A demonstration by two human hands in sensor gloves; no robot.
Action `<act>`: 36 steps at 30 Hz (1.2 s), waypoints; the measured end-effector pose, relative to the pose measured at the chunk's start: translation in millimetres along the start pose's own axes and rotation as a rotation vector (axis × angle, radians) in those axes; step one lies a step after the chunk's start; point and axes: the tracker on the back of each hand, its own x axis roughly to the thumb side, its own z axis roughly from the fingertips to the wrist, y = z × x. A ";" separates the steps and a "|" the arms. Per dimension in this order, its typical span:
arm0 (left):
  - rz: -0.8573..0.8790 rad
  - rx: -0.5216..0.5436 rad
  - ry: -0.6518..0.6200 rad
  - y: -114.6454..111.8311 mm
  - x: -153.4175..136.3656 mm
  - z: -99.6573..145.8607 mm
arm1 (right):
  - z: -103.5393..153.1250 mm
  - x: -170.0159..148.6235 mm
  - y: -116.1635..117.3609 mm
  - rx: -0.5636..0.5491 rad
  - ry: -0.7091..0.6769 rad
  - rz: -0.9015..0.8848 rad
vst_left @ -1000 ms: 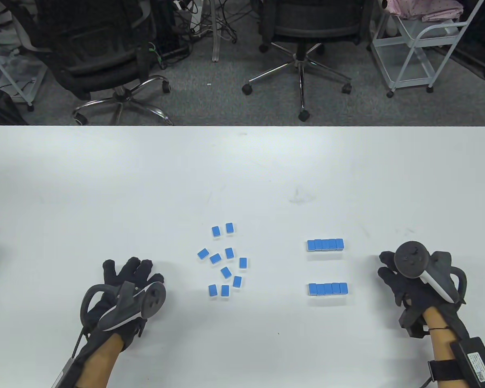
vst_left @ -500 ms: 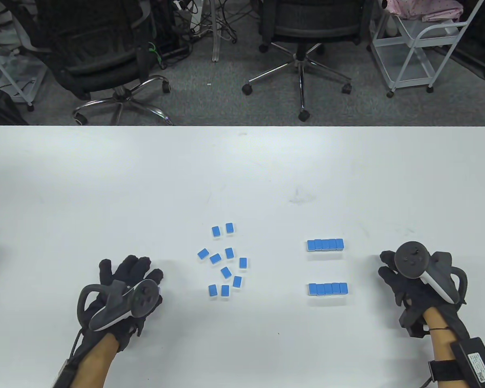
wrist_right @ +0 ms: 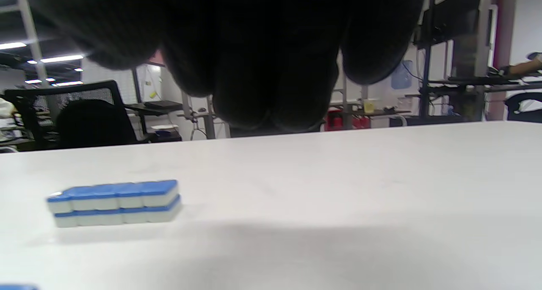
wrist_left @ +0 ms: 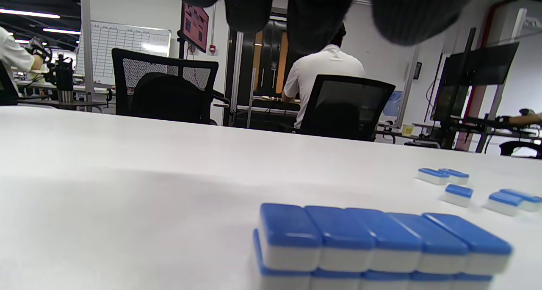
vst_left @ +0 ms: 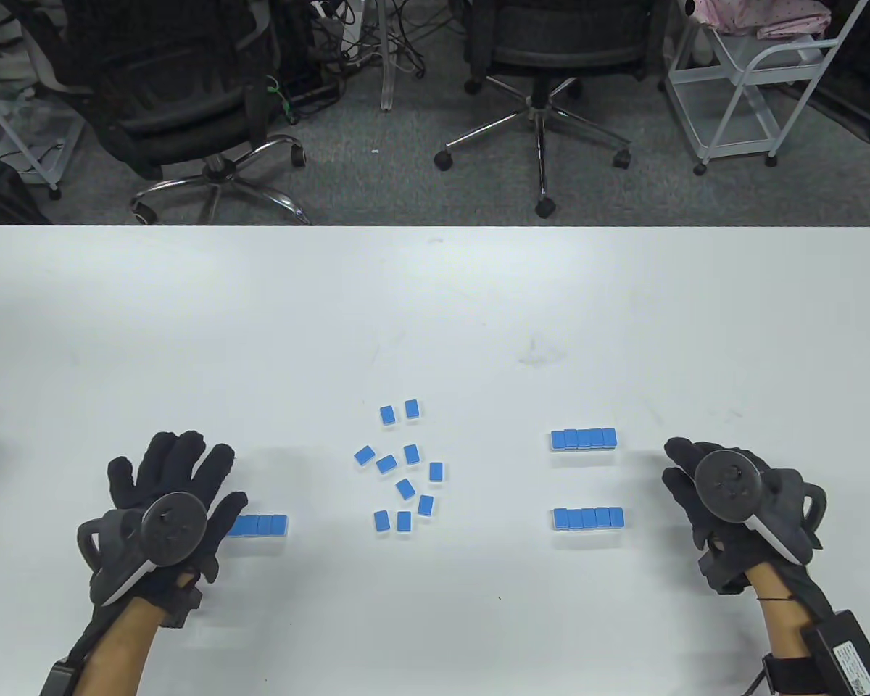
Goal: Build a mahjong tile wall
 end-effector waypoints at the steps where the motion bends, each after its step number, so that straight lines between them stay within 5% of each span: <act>1: 0.021 -0.006 0.002 -0.2 -0.1 0.5 | 1.6 5.2 -1.5 -0.010 -0.016 -0.001; 8: 0.023 0.042 -0.042 6.4 7.7 7.2 | 18.2 70.5 -2.7 -0.010 -0.210 -0.026; 16: 0.132 0.034 -0.065 7.1 10.5 9.9 | 36.6 194.6 32.1 0.168 -0.470 0.078; 21: 0.149 0.046 -0.100 9.6 15.4 14.5 | 34.6 254.1 58.2 0.214 -0.456 0.213; 27: 0.178 0.073 -0.121 14.8 14.9 18.9 | 18.5 285.7 87.4 0.246 -0.336 0.267; 36: 0.186 0.058 -0.138 13.8 17.0 15.5 | 8.9 292.0 101.0 0.209 -0.292 0.320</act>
